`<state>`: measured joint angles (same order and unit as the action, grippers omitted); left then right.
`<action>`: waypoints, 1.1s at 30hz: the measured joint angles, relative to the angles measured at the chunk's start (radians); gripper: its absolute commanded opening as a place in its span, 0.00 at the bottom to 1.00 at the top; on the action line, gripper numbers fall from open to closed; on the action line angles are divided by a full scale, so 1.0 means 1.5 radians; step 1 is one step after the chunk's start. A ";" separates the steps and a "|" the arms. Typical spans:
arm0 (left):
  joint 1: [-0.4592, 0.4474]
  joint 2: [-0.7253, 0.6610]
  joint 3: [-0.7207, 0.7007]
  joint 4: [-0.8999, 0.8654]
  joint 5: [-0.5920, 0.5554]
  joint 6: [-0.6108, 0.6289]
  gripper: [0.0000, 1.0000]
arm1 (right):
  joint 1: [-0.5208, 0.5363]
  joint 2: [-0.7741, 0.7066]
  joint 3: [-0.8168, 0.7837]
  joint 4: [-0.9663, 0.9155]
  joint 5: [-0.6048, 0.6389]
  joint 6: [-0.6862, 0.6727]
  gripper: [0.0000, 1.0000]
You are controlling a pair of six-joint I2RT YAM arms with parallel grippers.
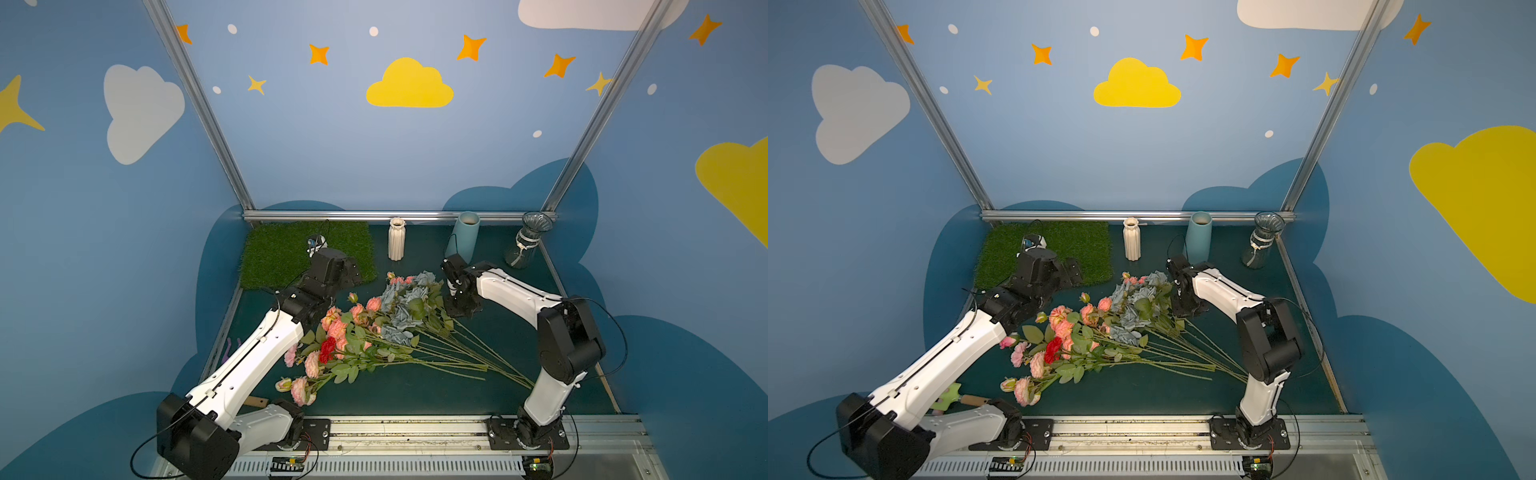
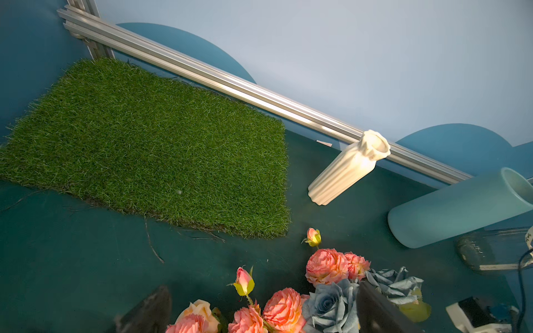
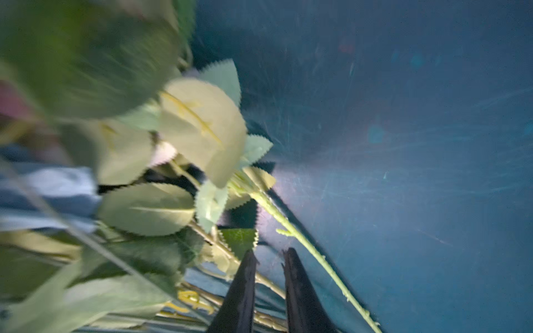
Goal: Place the pink flowers into the vase
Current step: Pick up the flower at the center of the board.
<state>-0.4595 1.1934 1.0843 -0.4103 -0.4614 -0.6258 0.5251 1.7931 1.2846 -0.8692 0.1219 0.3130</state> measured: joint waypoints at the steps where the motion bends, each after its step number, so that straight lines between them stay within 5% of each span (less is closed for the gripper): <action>1: 0.001 0.000 0.000 0.001 0.001 0.000 1.00 | -0.001 0.000 0.000 -0.004 -0.001 -0.003 0.27; 14: 0.010 0.014 0.000 0.001 0.016 -0.008 1.00 | -0.025 -0.005 -0.023 -0.018 -0.026 -0.034 0.36; 33: 0.011 0.012 -0.001 0.000 0.008 -0.012 1.00 | -0.027 0.063 -0.024 -0.007 -0.040 -0.045 0.37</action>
<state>-0.4431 1.2114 1.0824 -0.4107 -0.4496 -0.6434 0.4850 1.8874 1.2484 -0.8803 0.0624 0.2451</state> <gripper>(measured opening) 0.998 0.369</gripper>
